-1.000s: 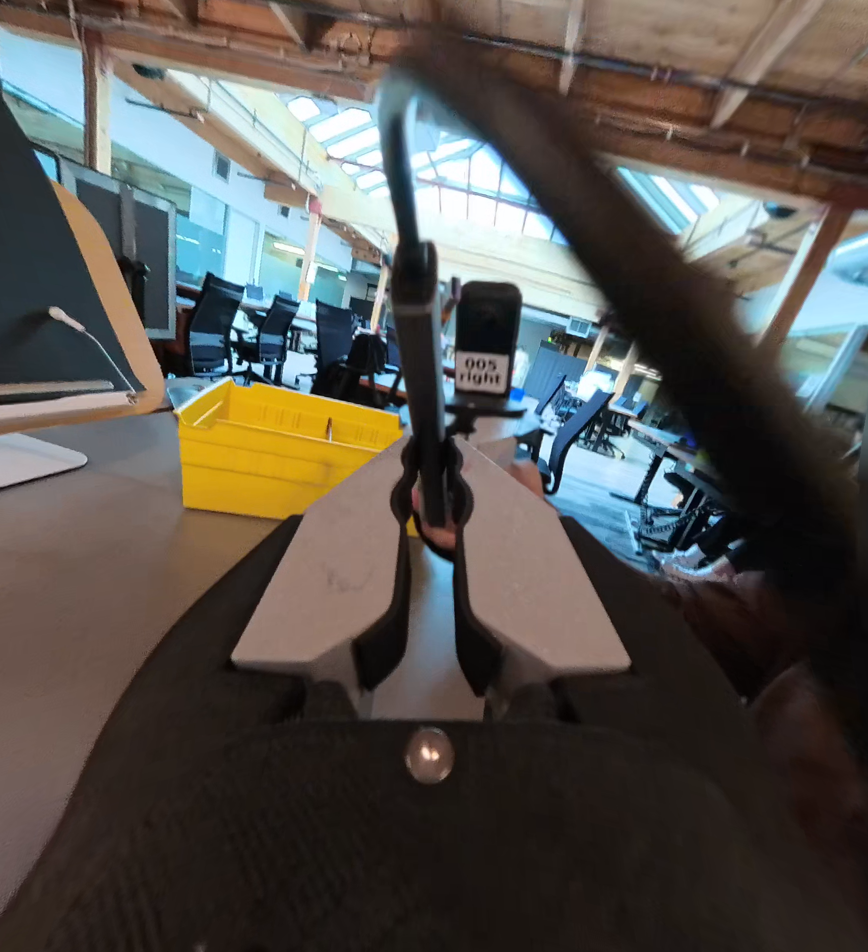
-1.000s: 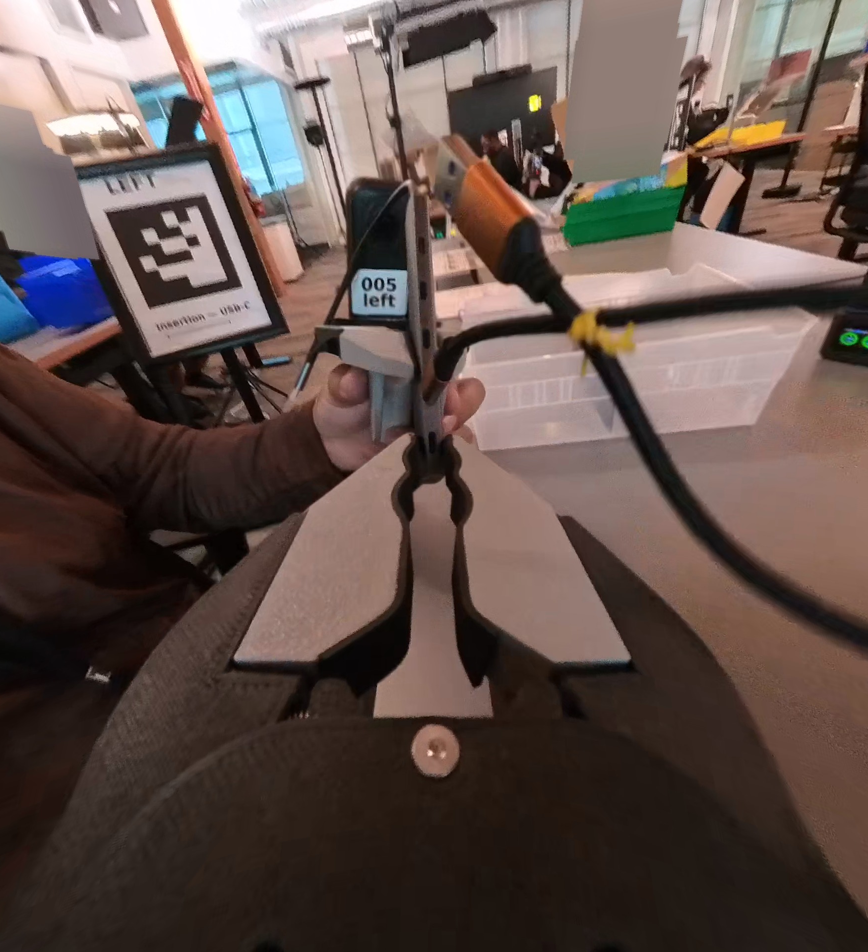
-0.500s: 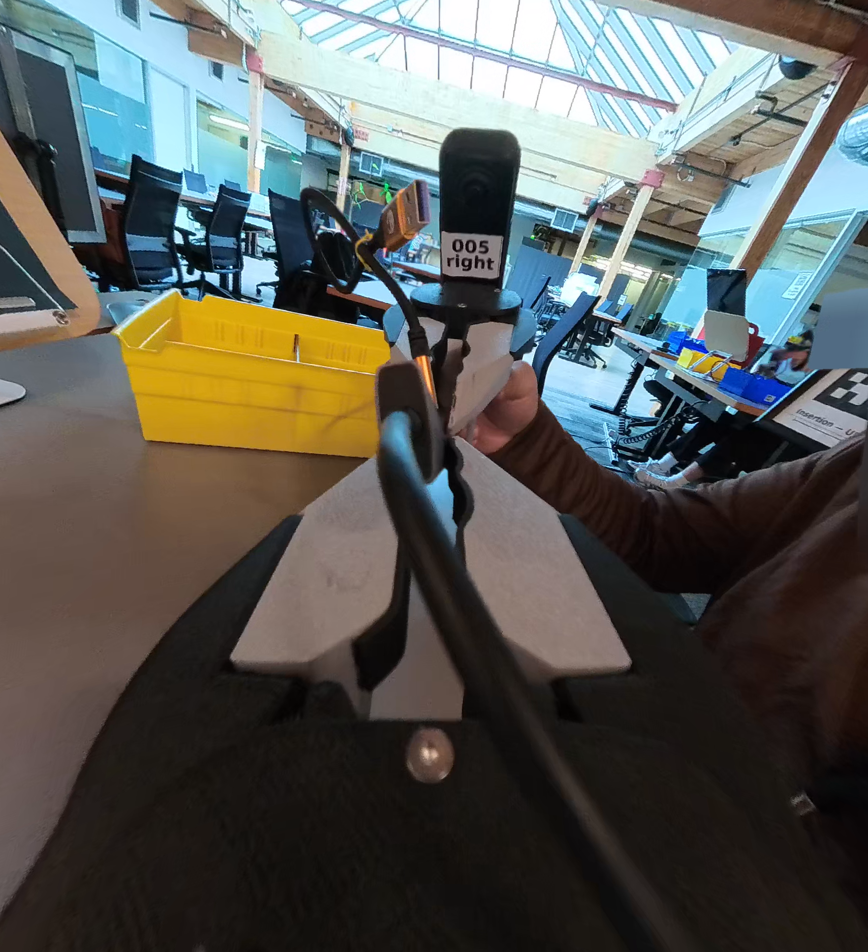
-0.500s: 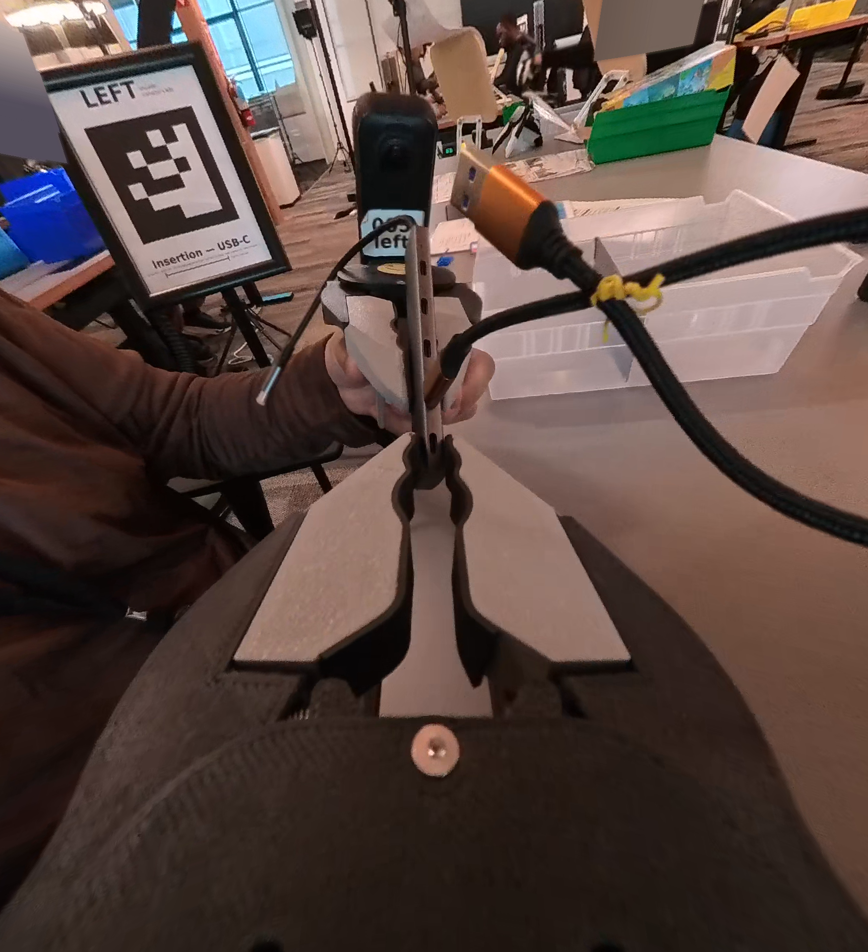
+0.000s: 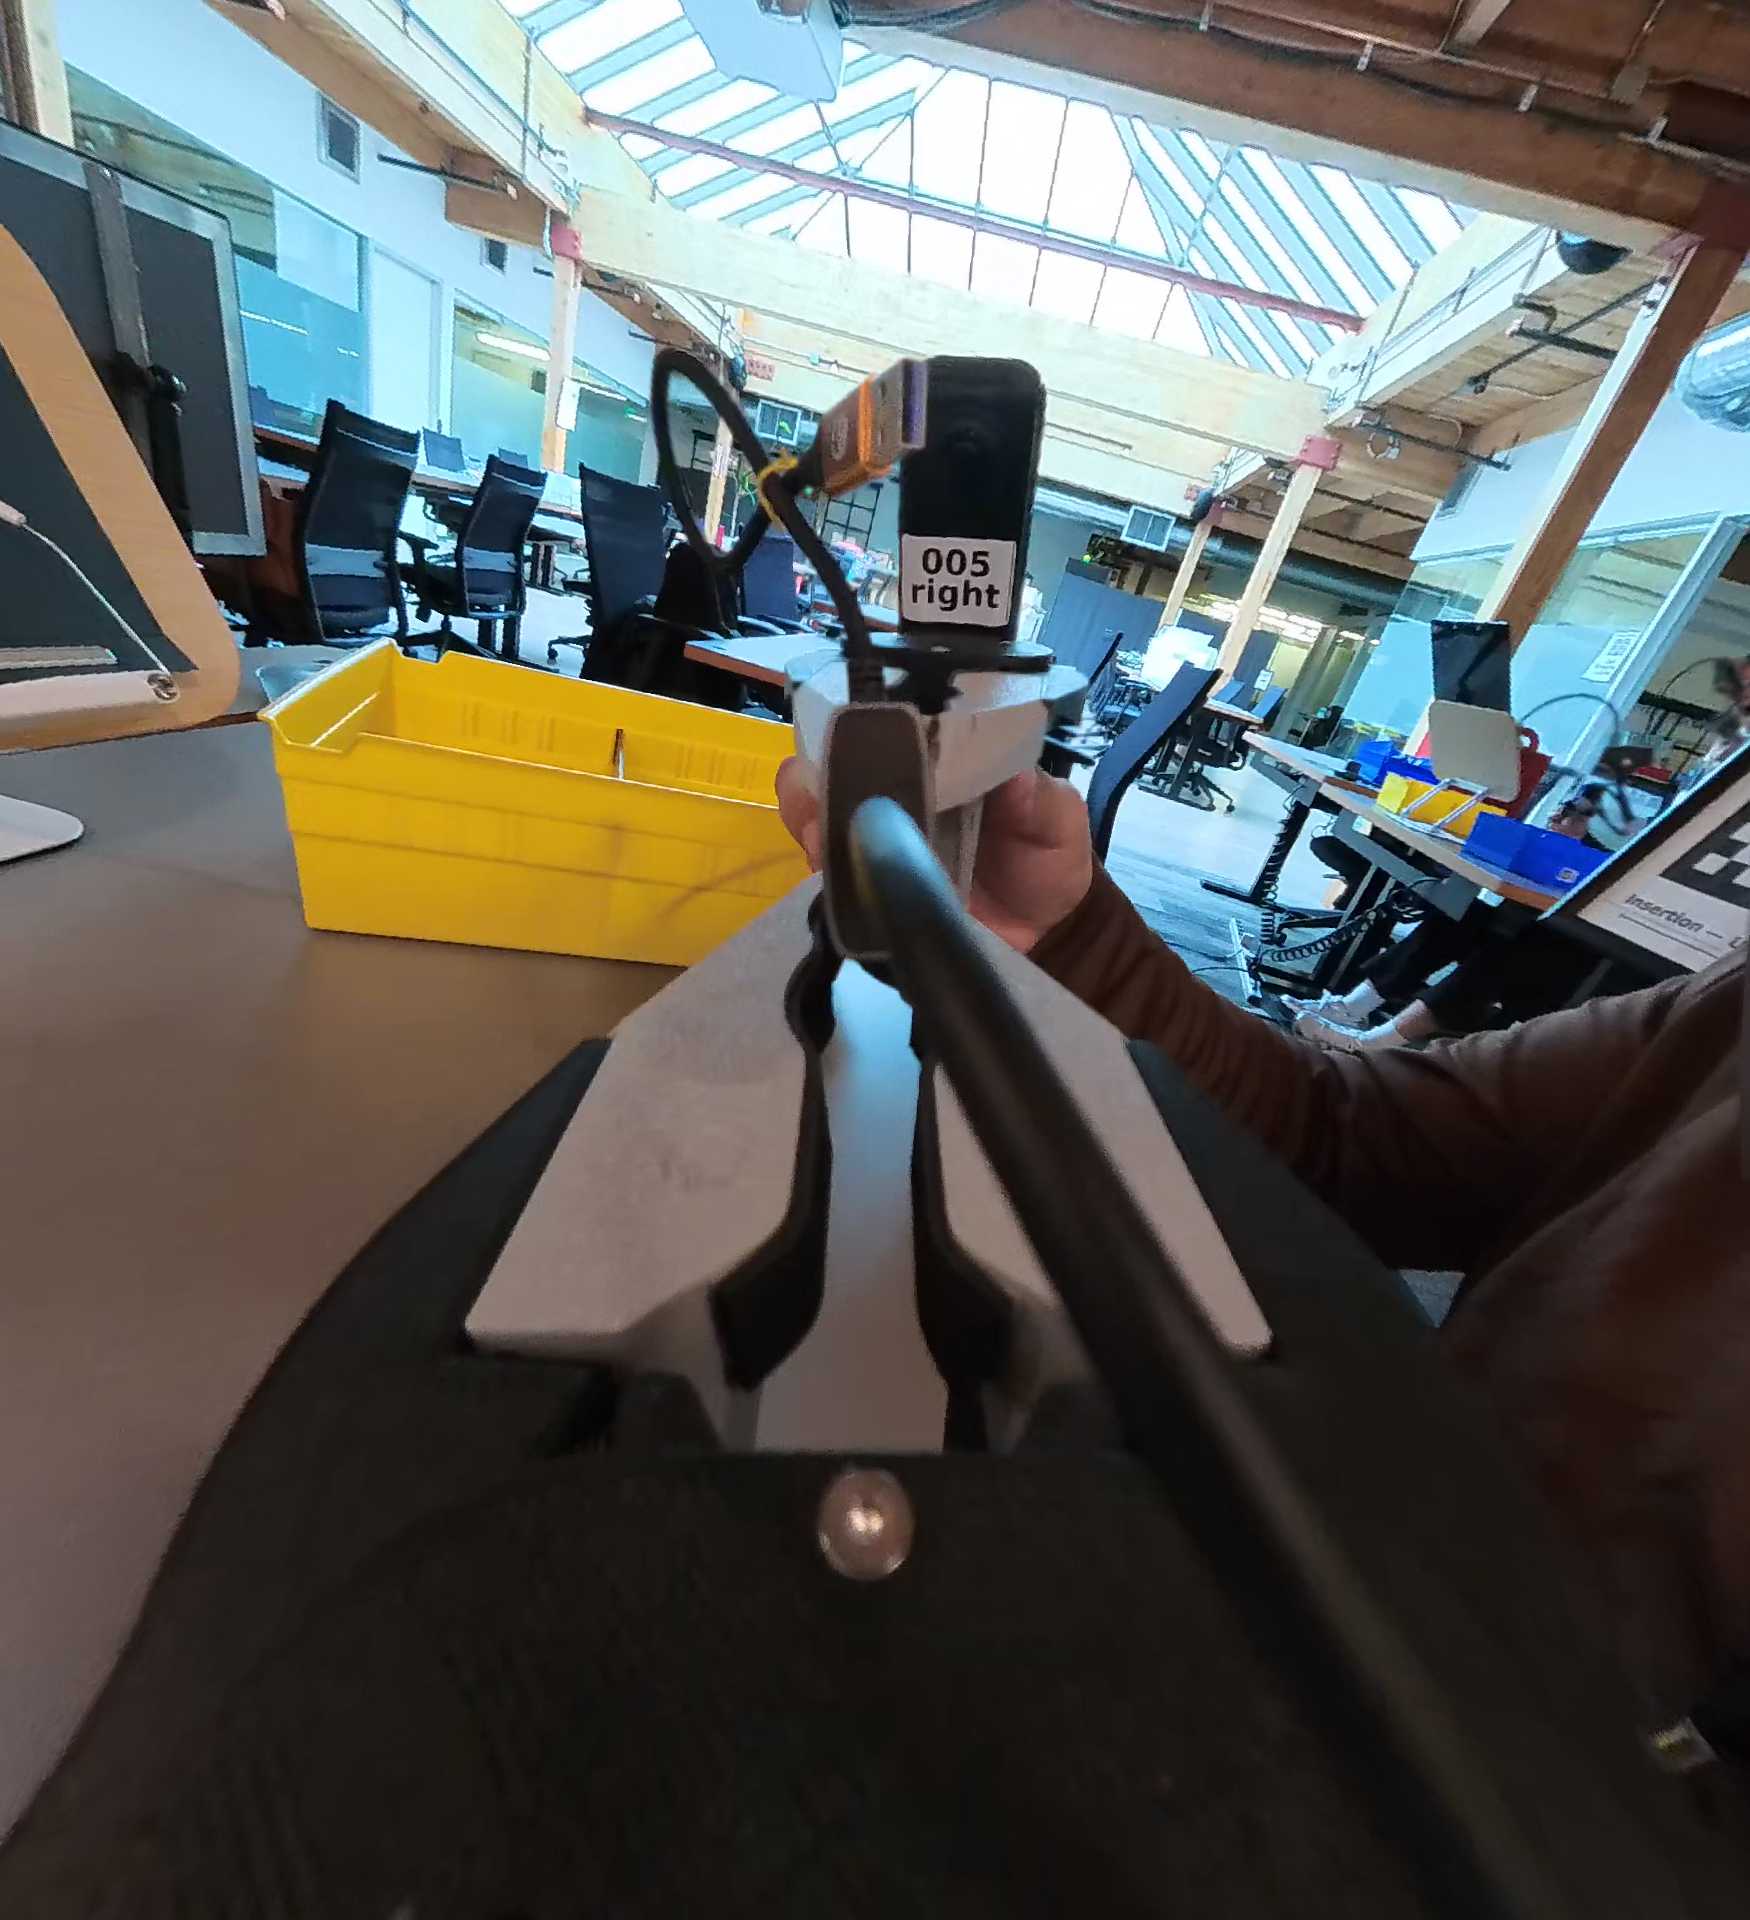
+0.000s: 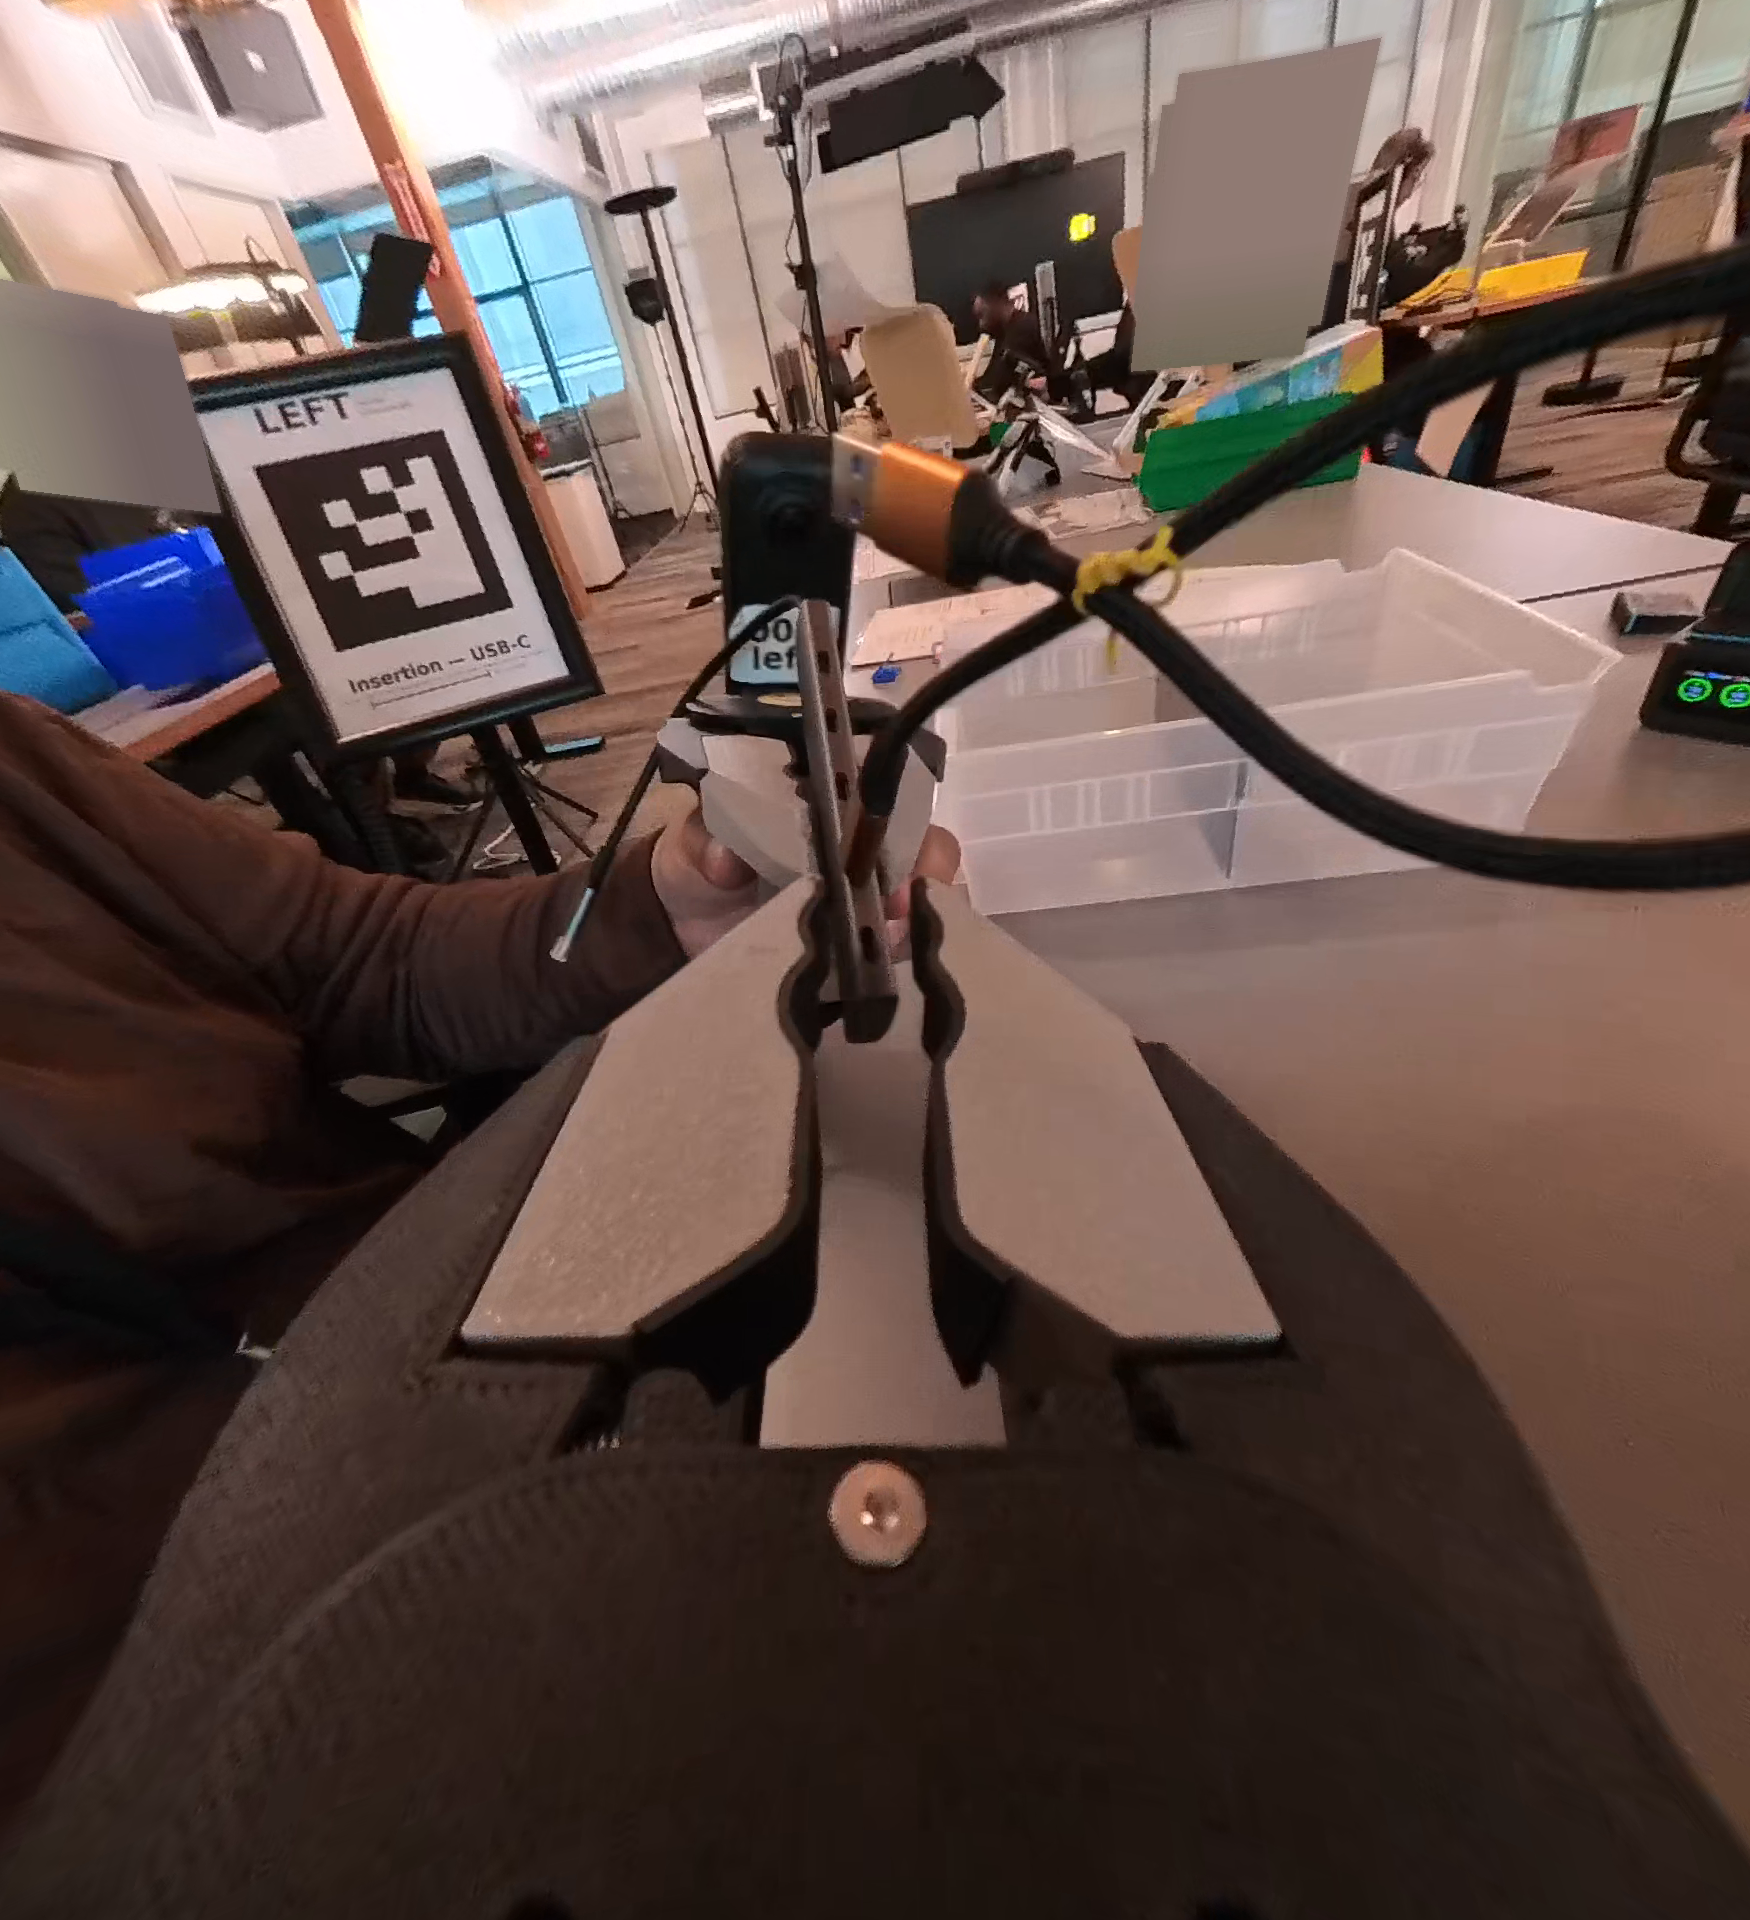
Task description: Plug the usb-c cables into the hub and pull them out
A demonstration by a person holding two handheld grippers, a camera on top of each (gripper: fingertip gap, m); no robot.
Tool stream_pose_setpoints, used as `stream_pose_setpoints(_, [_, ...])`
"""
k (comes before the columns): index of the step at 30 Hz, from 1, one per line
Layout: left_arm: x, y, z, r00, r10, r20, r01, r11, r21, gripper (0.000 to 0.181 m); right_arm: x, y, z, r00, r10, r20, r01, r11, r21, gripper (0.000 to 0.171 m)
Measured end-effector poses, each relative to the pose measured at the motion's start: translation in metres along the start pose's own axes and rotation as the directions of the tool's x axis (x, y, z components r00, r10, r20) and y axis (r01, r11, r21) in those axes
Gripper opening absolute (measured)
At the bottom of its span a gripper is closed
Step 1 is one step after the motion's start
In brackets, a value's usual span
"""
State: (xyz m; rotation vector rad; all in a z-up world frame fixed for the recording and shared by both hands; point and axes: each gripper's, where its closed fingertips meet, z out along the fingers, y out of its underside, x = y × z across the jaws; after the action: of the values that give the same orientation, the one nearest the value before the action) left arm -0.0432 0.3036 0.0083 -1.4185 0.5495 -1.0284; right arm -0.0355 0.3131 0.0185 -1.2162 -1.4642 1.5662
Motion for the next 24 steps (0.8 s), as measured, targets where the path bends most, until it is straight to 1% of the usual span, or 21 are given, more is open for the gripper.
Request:
stream_pose_setpoints(2, [0.001, -0.002, 0.002, 1.000, -0.013, -0.005, 0.013, 1.000, 0.017, 0.007, 0.001, 0.002, 0.001, 1.000, -0.015, -0.014, 0.015, 1.000, -0.008, 0.011])
stream_pose_setpoints(7, [-0.001, 0.006, 0.007, 1.000, -0.003, 0.023, 0.003, 1.000, -0.004, 0.008, 0.002, 0.003, 0.008, 0.997, -0.056, -0.044, 0.055, 0.998, -0.010, 0.005])
stream_pose_setpoints(12, [-0.001, 0.006, 0.008, 0.999, -0.038, 0.017, 0.038, 0.999, 0.008, 0.008, 0.002, 0.004, 0.006, 0.999, -0.046, -0.029, 0.045, 0.999, -0.011, 0.004])
stream_pose_setpoints(17, [-0.001, 0.007, 0.011, 0.997, 0.041, 0.069, -0.042, 0.999, 0.002, 0.008, 0.001, 0.009, 0.005, 0.998, -0.055, -0.016, 0.054, 0.998, -0.041, 0.004])
stream_pose_setpoints(19, [0.001, 0.006, 0.012, 0.997, 0.058, 0.059, -0.058, 0.998, -0.003, 0.008, -0.001, 0.008, 0.005, 0.999, -0.054, -0.002, 0.054, 0.998, -0.033, 0.004])
stream_pose_setpoints(24, [-0.003, 0.004, 0.011, 0.998, -0.009, 0.067, 0.007, 0.999, 0.040, 0.008, 0.002, 0.005, 0.008, 0.997, -0.070, -0.032, 0.070, 0.998, -0.002, 0.005])
